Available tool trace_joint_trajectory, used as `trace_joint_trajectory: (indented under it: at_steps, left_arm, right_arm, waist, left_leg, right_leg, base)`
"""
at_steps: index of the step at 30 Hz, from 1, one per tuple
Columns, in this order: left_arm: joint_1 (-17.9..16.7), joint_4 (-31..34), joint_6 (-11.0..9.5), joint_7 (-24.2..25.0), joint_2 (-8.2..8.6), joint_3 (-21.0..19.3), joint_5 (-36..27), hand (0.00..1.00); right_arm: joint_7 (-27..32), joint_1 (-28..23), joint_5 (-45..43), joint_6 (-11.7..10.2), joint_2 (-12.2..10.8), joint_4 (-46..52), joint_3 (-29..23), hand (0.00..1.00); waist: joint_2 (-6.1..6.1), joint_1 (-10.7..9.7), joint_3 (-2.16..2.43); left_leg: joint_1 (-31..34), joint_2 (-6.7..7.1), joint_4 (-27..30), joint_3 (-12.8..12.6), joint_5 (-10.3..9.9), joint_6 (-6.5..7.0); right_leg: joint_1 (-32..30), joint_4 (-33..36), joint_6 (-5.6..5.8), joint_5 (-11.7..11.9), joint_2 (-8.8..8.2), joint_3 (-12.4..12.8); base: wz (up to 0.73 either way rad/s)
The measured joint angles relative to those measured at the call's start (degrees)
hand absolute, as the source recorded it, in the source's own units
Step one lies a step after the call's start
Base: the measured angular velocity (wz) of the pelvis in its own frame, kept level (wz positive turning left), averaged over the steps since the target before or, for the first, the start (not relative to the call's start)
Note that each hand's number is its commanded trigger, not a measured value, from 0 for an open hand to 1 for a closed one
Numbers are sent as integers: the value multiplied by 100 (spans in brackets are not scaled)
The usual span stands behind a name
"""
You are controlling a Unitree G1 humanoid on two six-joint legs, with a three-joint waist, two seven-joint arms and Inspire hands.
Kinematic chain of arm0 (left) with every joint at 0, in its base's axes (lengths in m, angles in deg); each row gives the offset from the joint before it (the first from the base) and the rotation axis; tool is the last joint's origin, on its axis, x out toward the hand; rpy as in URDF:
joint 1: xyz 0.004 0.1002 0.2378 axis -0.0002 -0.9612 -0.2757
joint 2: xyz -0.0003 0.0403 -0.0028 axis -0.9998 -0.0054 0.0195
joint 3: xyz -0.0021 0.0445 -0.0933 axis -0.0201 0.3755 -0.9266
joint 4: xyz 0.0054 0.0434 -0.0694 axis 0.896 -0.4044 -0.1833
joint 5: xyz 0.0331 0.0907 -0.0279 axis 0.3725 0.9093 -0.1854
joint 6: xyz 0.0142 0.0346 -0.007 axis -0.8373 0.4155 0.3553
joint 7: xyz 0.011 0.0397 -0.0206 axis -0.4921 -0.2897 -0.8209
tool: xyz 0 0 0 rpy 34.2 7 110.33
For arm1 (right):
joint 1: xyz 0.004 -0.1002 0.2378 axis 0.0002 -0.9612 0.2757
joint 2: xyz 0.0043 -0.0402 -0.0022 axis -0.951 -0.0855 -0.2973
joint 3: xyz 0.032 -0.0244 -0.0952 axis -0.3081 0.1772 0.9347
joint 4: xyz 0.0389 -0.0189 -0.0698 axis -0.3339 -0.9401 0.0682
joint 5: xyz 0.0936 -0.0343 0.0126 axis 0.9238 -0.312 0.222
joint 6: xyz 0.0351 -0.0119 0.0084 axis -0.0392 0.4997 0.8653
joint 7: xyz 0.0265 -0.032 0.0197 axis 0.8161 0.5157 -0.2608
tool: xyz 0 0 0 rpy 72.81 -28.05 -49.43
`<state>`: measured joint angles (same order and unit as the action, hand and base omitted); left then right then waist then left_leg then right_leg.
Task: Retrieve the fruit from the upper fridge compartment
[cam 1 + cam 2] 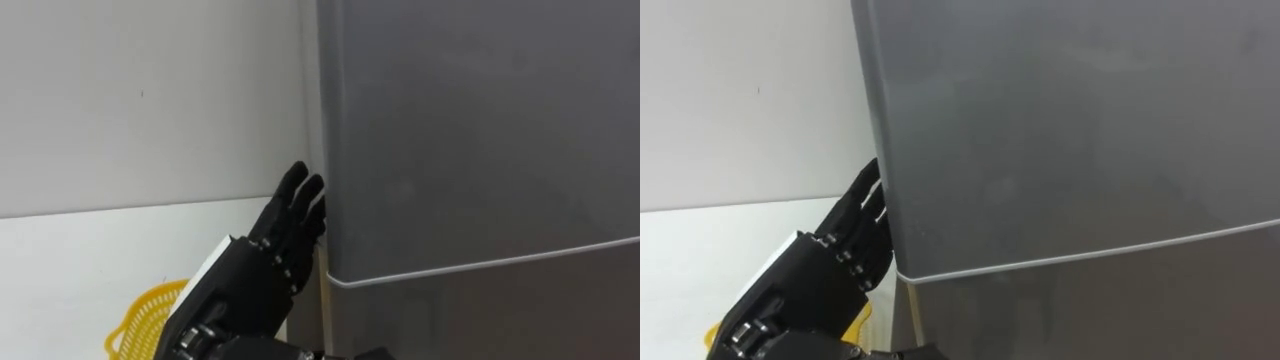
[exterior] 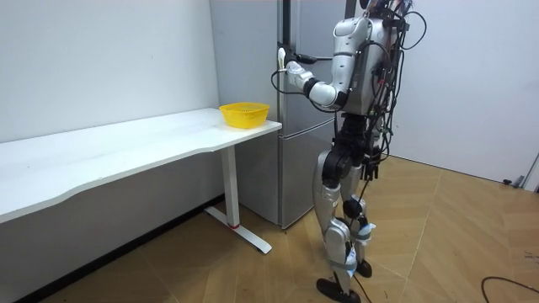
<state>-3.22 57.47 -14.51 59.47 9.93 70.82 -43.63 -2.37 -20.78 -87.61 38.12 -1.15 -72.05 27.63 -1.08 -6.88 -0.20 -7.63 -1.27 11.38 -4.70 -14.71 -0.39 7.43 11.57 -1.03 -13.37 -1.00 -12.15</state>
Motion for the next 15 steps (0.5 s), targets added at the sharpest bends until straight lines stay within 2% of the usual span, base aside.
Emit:
trace_joint_trajectory:
  at_steps: [10, 15]
  left_arm:
    - [2, -3, 6, -2, -16, -15, -309, 0]
    - [2, -3, 8, -1, -22, -19, -497, 0]
  right_arm:
    - [-50, 55, -3, 4, 38, 49, 2, 0]
    - [-76, 58, -2, 7, 56, 122, 2, 0]
  waist:
    - [-75, -81, -30]
    - [-84, -83, -25]
  left_leg:
    - [19, 7, 2, -25, 0, 1]
    - [40, 9, 3, -76, 0, 1]
  right_leg:
    - [-43, 1, 36, 22, -4, 159]
    - [-71, 1, 44, 26, -4, 280]
  base:
    - [0]
    - [-2]
